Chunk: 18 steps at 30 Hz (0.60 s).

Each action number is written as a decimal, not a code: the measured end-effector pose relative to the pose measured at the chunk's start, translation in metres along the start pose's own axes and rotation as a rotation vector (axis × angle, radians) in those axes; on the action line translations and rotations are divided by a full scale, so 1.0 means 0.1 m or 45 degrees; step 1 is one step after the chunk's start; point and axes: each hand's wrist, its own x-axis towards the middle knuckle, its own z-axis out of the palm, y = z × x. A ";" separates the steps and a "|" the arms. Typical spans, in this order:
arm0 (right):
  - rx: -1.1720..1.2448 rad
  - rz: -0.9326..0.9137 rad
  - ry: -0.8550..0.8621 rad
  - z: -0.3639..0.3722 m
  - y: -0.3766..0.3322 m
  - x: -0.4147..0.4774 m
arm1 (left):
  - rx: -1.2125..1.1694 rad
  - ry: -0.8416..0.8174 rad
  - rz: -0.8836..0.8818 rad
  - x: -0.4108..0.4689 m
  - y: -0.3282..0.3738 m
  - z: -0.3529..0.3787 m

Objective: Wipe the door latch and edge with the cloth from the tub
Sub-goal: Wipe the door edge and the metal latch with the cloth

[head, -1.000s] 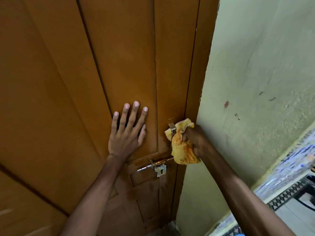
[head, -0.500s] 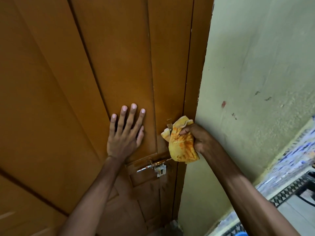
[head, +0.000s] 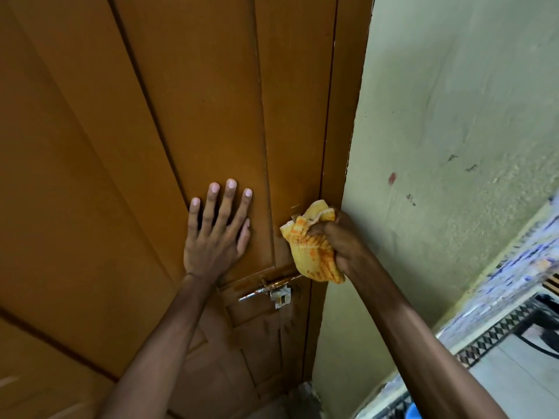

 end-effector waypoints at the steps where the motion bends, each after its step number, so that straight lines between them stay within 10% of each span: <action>1: 0.115 0.025 0.044 -0.03 0.01 0.00 | 0.005 0.001 0.002 0.00 0.00 0.00; 4: 0.317 0.056 0.099 -0.17 0.05 0.04 | 0.005 0.000 -0.003 0.00 0.01 0.00; 18: -0.497 -0.711 0.486 0.27 0.89 -0.08 | -0.023 0.017 -0.015 0.00 0.01 -0.02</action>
